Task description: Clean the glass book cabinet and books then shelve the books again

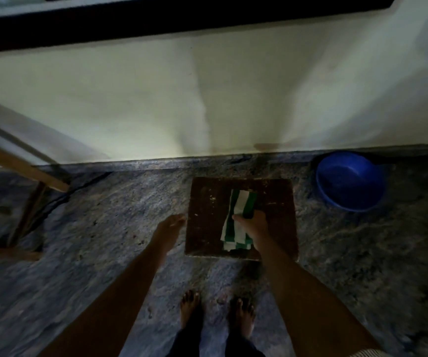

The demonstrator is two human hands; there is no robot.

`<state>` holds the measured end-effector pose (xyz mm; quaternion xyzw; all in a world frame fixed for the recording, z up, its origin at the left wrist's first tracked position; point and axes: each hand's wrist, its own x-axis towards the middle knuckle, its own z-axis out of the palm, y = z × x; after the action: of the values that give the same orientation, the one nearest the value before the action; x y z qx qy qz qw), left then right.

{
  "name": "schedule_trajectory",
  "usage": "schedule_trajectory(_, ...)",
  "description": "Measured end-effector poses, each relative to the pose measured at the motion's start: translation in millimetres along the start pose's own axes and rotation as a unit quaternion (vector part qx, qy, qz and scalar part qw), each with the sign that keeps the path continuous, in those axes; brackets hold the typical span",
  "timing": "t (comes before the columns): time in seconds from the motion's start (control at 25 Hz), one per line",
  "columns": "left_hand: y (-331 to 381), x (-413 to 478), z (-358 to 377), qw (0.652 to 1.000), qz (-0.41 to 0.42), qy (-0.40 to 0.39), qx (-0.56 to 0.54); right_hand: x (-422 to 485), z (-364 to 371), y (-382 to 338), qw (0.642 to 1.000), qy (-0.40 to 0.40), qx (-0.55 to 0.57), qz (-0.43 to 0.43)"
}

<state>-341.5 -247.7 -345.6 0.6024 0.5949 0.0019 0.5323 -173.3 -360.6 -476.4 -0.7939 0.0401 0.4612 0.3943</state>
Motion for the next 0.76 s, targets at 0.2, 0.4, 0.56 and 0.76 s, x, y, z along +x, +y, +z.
schedule_trajectory(0.2, 51.0, -70.3, -51.5, 0.987, 0.061, -0.023, -0.147, -126.5, -47.7, -76.3, 0.983, -0.050, 0.063, -0.164)
schedule_trajectory(0.4, 101.6, -139.8, -105.2, 0.950, 0.150, -0.092, -0.257, -237.9, -60.5, -171.1, 0.928, -0.170, 0.135, -0.302)
schedule_trajectory(0.56, 145.3, -159.1, -129.7, 0.926, 0.151, -0.124, -0.324, -295.1, -37.5, -230.7, 0.890, -0.286, 0.141, -0.326)
schedule_trajectory(0.76, 179.7, -150.3, -173.7, 0.872, 0.186, -0.125, -0.436, -323.9, 16.7, -283.9, 0.891, -0.148, 0.046, -0.427)
